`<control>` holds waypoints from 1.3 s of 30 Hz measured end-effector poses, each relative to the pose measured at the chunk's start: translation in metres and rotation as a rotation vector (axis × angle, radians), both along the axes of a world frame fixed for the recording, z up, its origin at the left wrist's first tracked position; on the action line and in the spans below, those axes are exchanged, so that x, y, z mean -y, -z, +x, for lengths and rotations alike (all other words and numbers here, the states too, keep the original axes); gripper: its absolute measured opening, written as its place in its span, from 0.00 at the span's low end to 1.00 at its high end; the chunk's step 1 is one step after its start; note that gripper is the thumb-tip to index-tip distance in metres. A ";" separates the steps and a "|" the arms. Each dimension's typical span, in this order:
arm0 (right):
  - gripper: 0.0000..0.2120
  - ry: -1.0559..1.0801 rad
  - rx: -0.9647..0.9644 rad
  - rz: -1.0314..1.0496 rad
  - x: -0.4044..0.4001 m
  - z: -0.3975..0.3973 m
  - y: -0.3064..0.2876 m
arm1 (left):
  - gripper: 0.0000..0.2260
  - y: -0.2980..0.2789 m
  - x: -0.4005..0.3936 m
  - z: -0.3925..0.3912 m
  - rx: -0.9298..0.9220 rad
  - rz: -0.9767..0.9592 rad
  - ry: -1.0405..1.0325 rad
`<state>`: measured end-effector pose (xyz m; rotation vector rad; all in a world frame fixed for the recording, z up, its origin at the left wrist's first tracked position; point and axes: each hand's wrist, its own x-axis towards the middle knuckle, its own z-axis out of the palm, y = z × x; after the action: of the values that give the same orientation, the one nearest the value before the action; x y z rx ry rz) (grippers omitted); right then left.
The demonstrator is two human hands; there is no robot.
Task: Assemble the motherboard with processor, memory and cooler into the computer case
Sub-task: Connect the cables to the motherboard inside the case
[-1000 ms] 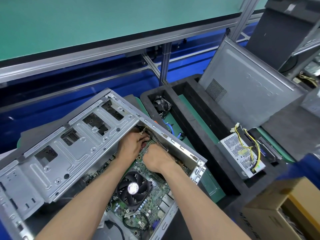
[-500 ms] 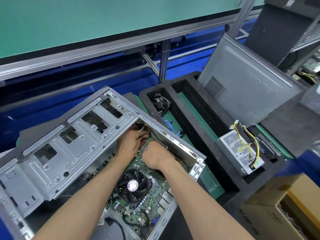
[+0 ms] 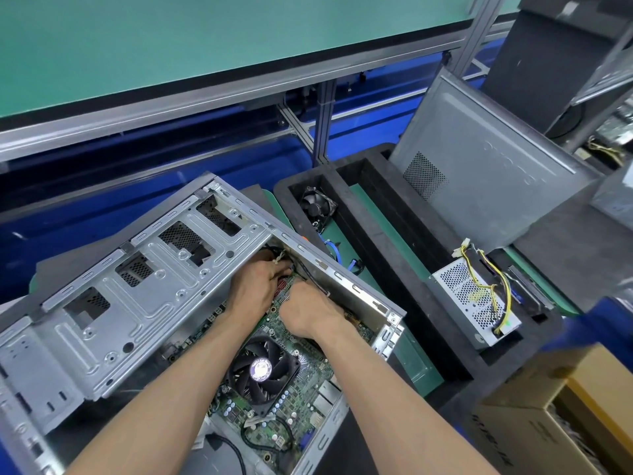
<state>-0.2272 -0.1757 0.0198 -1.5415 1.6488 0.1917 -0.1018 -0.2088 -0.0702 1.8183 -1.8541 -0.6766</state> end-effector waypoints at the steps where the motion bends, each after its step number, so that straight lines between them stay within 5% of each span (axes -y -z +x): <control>1: 0.23 0.000 0.000 -0.002 0.000 0.000 0.000 | 0.22 -0.001 -0.001 0.000 0.003 -0.007 0.014; 13: 0.21 0.006 -0.009 -0.006 0.001 0.000 0.003 | 0.20 -0.016 -0.006 -0.003 0.017 -0.047 0.051; 23: 0.35 -0.004 -0.020 -0.011 0.002 0.002 0.004 | 0.20 -0.019 -0.007 -0.003 0.133 -0.030 0.043; 34: 0.32 0.005 -0.004 -0.066 0.002 0.001 0.006 | 0.24 -0.013 -0.006 -0.004 0.201 -0.009 0.039; 39: 0.31 0.021 -0.005 -0.099 0.001 0.001 0.006 | 0.12 -0.010 -0.004 -0.008 0.129 -0.009 -0.031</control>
<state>-0.2257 -0.1771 0.0140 -1.5979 1.6996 0.1045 -0.1096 -0.2052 -0.0606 1.9213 -1.9023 -0.5507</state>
